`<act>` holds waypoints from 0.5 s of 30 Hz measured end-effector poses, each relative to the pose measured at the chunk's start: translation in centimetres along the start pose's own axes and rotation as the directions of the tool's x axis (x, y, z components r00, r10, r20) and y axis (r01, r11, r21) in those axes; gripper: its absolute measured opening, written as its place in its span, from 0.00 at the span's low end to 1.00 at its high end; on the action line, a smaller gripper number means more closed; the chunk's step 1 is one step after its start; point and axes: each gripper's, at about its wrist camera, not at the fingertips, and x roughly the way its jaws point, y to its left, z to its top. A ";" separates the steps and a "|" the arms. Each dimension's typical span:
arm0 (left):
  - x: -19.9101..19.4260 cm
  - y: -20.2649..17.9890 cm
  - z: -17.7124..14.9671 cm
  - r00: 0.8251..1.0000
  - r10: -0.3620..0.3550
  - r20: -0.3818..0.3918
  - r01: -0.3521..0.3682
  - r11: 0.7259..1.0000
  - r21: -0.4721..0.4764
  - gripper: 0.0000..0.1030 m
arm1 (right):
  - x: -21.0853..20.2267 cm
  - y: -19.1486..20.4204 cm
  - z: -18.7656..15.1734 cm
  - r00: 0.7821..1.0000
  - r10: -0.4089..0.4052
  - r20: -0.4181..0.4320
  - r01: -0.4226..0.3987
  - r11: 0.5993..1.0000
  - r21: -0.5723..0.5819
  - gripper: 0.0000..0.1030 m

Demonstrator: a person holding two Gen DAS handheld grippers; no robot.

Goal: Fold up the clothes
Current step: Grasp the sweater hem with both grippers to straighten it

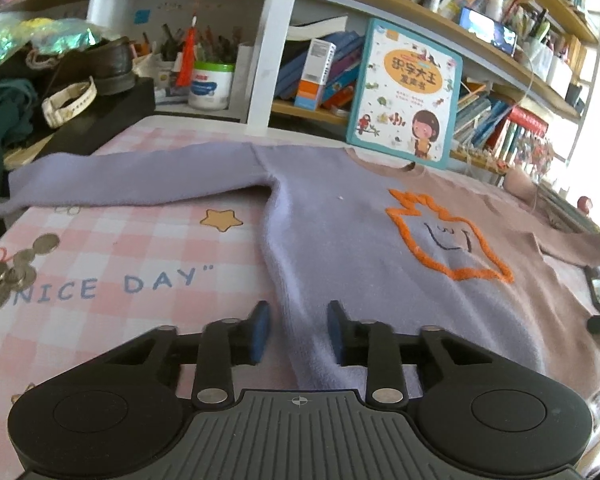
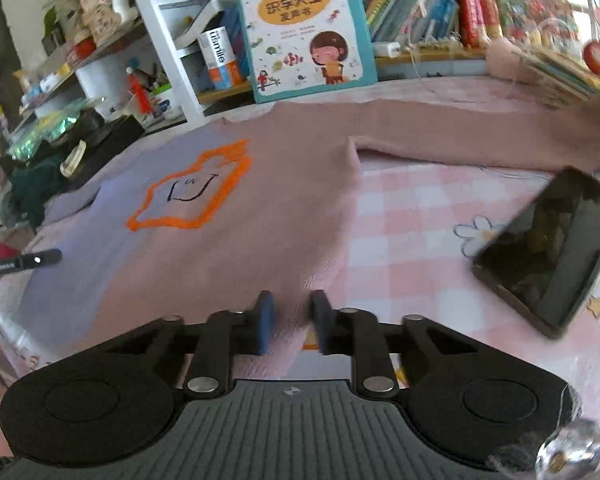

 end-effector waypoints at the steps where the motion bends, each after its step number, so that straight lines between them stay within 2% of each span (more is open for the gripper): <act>1: 0.0 0.1 0.0 1.000 -0.011 -0.003 0.011 1.000 -0.008 0.07 | 0.2 0.1 0.2 1.000 -0.012 0.010 0.012 1.000 -0.009 0.12; 7: 0.5 0.2 0.1 1.000 -0.023 0.010 0.023 0.999 -0.037 0.05 | 1.8 0.7 0.7 0.995 -0.086 0.056 0.089 0.994 -0.067 0.11; 15: 0.7 1.0 0.4 1.000 -0.012 0.023 0.013 0.998 -0.059 0.06 | 1.7 1.0 0.3 0.995 -0.087 0.059 0.091 0.994 -0.068 0.12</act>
